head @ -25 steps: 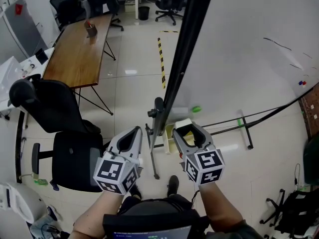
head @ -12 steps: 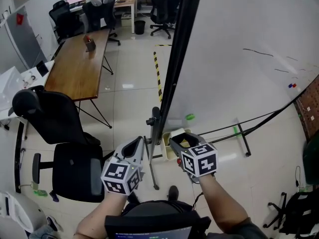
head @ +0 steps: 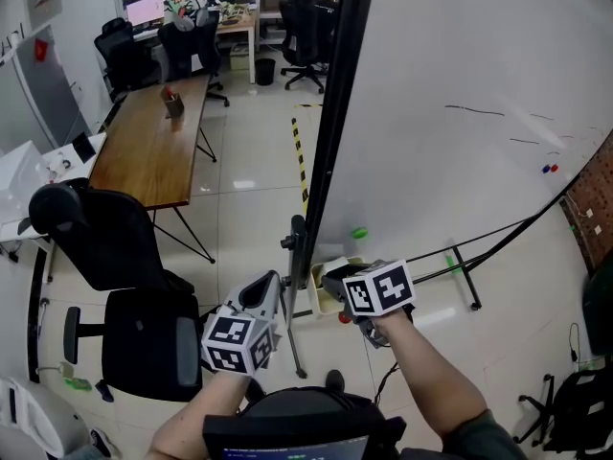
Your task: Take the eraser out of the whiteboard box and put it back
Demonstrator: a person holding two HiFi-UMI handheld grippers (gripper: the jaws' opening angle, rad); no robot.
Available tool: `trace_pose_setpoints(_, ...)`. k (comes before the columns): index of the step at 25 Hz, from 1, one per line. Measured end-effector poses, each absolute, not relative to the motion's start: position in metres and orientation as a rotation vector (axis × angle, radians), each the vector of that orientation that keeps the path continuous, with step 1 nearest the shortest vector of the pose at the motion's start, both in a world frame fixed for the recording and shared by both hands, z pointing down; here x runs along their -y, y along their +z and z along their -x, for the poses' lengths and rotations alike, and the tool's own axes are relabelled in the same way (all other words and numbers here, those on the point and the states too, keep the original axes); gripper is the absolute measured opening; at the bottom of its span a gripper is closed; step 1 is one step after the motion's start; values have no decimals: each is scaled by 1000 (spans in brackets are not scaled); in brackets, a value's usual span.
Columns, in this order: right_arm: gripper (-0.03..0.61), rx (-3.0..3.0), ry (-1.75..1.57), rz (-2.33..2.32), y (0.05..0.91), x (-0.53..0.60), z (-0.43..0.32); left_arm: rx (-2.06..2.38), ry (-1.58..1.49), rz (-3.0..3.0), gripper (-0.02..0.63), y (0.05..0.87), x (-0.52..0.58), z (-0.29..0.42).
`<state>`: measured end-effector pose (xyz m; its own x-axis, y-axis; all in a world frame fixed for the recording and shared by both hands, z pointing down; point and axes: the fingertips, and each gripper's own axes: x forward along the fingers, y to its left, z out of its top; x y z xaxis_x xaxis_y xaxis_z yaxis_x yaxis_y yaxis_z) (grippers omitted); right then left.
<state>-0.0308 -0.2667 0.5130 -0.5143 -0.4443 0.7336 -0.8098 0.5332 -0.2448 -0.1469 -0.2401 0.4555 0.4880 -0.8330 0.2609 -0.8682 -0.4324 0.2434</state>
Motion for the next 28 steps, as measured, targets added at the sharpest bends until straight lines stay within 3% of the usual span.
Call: trace_pose_setpoints(28,270,2108,806,-1005,509,260,29,1428,106,-2410,35,443,228,150)
